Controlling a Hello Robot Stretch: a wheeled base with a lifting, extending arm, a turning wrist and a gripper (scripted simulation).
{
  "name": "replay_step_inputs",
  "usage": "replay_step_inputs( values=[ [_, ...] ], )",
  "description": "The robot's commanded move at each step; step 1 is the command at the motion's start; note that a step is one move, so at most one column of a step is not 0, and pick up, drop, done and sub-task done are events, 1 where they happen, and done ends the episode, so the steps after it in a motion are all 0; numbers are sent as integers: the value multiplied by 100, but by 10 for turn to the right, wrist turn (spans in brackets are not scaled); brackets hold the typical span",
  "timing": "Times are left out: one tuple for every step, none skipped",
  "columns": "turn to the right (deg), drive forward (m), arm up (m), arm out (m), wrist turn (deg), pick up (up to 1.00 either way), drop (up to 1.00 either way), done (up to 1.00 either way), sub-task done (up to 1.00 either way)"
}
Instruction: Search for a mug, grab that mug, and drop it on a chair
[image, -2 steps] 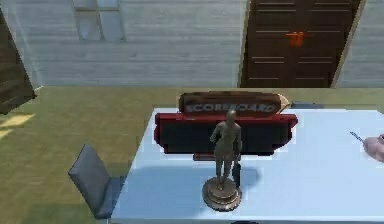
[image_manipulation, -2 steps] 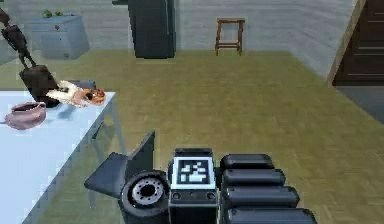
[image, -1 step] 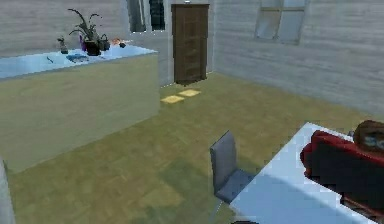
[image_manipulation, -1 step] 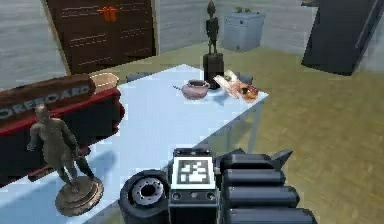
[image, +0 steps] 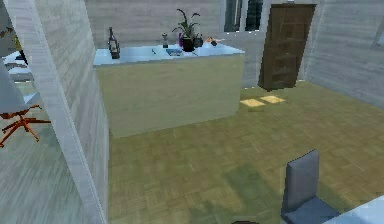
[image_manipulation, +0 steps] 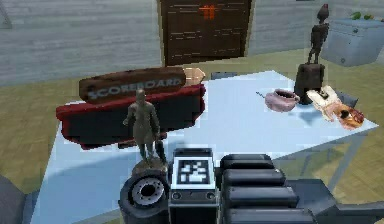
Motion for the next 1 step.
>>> replay_step_inputs(
  values=[
    [0, 0, 0, 12, 0, 0, 0, 0, 0]
  ],
)
